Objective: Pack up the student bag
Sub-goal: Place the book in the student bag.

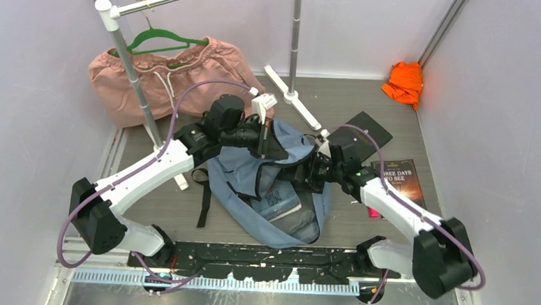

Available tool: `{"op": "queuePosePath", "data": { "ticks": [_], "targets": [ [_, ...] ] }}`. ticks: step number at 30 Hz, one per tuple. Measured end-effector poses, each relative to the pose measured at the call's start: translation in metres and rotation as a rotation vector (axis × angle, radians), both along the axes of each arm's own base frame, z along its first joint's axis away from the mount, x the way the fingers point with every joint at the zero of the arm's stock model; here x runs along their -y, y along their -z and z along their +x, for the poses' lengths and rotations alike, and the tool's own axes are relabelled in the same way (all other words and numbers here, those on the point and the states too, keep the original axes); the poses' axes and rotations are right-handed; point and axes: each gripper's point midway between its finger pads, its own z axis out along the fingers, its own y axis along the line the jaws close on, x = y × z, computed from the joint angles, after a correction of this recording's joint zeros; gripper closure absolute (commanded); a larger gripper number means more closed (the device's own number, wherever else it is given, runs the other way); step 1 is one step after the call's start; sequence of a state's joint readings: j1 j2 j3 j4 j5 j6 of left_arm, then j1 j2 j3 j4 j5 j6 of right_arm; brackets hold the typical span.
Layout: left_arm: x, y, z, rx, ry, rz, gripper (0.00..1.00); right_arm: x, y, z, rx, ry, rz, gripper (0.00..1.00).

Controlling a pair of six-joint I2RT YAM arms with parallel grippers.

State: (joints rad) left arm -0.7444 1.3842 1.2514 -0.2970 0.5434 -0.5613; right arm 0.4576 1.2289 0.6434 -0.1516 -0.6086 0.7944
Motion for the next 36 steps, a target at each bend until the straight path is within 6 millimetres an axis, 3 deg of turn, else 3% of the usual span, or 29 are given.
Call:
{"op": "queuePosePath", "data": {
  "ticks": [7, 11, 12, 14, 17, 23, 26, 32, 36],
  "targets": [
    [0.002, 0.002, 0.000, -0.012, -0.007, -0.024, 1.00, 0.029, -0.028, -0.001, 0.147, 0.139, -0.062, 0.07],
    [0.003, 0.000, 0.000, -0.008, -0.005, -0.034, 1.00, 0.047, -0.026, -0.015, 0.153, 0.209, -0.097, 0.34],
    [0.003, 0.001, 0.000, -0.009, -0.005, -0.033, 1.00, 0.049, -0.028, -0.018, 0.153, 0.227, -0.083, 0.46],
    [0.003, 0.001, 0.000, -0.009, -0.006, -0.033, 1.00, 0.048, -0.028, -0.022, 0.147, 0.252, -0.036, 0.68],
    [0.003, 0.000, 0.000, -0.007, -0.006, -0.036, 1.00, 0.039, -0.008, -0.038, 0.076, 0.255, 0.010, 0.87],
    [0.000, 0.004, -0.003, -0.017, -0.009, -0.037, 1.00, 0.025, 0.031, -0.071, -0.022, 0.173, -0.076, 0.94],
    [0.000, 0.006, -0.005, -0.031, -0.011, -0.043, 1.00, 0.023, 0.043, -0.075, -0.027, 0.159, -0.128, 0.99],
    [-0.001, 0.012, -0.008, -0.055, -0.011, -0.050, 1.00, 0.030, 0.076, -0.083, -0.058, 0.139, -0.283, 0.99],
    [-0.001, 0.012, -0.010, -0.057, -0.006, -0.056, 1.00, 0.036, 0.086, -0.083, -0.042, 0.144, -0.358, 0.99]
  ]
}}
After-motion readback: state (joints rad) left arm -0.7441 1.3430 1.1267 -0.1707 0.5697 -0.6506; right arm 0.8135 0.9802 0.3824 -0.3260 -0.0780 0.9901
